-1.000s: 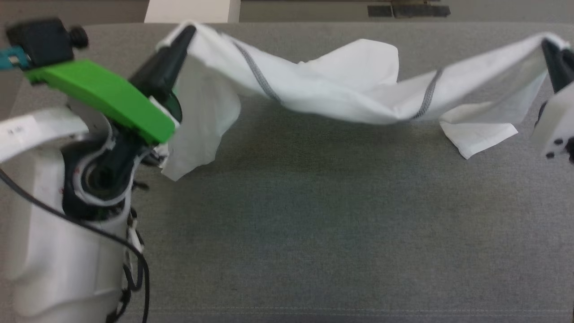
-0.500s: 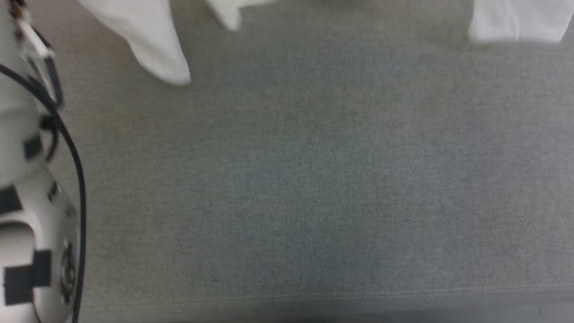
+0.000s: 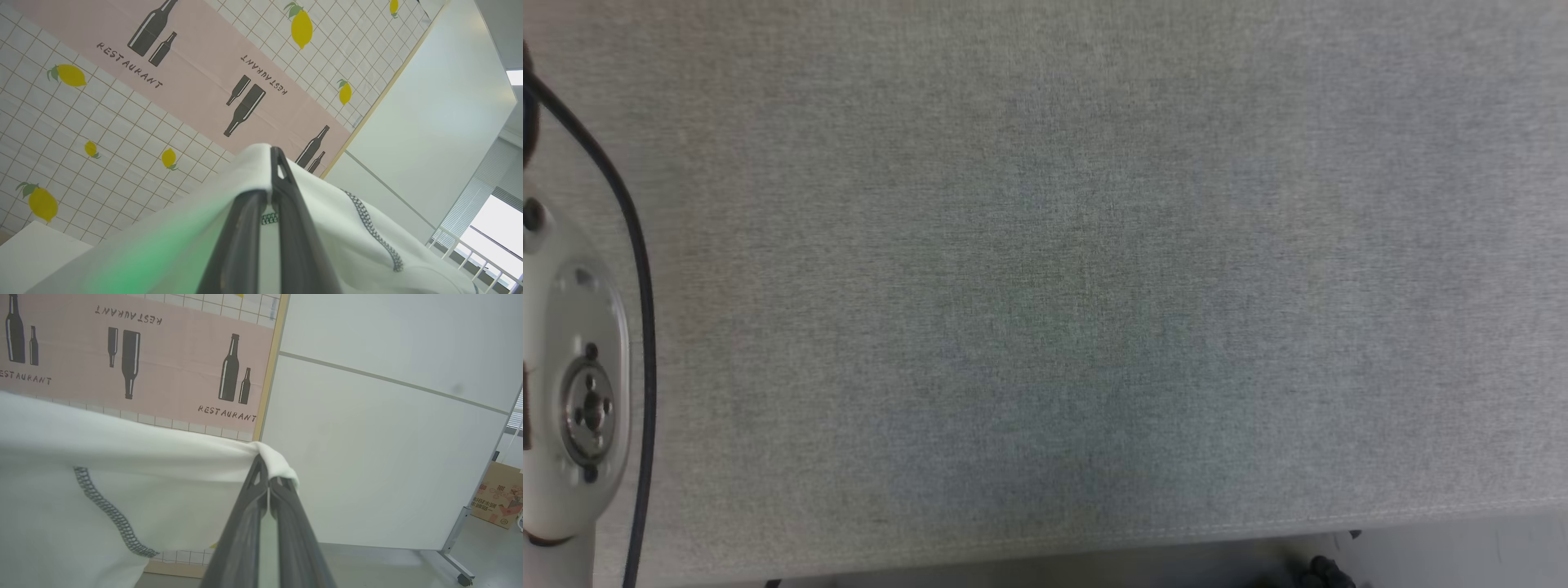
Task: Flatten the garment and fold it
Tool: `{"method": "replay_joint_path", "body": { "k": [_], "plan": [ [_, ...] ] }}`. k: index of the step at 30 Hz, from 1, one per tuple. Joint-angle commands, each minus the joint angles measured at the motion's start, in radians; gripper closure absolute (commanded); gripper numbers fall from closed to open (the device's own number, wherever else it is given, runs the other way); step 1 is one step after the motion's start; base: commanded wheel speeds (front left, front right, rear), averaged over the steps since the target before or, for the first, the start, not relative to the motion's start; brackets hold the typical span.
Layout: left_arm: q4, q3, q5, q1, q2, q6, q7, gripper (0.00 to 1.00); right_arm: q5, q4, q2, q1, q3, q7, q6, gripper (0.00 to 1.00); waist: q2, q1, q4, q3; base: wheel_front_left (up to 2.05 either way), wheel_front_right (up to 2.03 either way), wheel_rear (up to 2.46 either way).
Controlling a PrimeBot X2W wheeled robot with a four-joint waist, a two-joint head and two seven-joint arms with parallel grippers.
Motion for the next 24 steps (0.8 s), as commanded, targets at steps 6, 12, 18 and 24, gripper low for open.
{"method": "replay_joint_path", "body": {
  "k": [6, 12, 18, 24],
  "plan": [
    [0.098, -0.036, 0.041, 0.157, 0.062, -0.041, 0.013, 1.0, 0.008, 0.124, -0.009, 0.105, -0.008, -0.052, -0.002, 1.0, 0.0, -0.0003, 0.001, 0.015, 0.0, 0.0, 0.0],
    [0.132, -0.154, 0.134, 0.389, 0.145, -0.105, 0.08, 1.0, 0.114, 0.191, -0.017, 0.285, 0.08, -0.051, -0.002, 1.0, 0.0, -0.0003, 0.012, -0.071, 0.0, 0.0, 0.0],
    [0.021, -0.211, 0.112, 0.714, 0.165, -0.119, 0.179, 1.0, 0.277, 0.114, -0.071, 0.57, 0.184, 0.073, -0.002, 1.0, 0.0, -0.0003, 0.036, -0.206, 0.0, 0.0, 0.0],
    [-0.161, -0.219, 0.029, 1.054, 0.158, -0.074, 0.28, 1.0, 0.363, -0.13, -0.126, 0.929, 0.193, 0.256, -0.002, 1.0, 0.0, -0.0003, 0.052, -0.319, 0.0, 0.0, 0.0]
  ]
}}
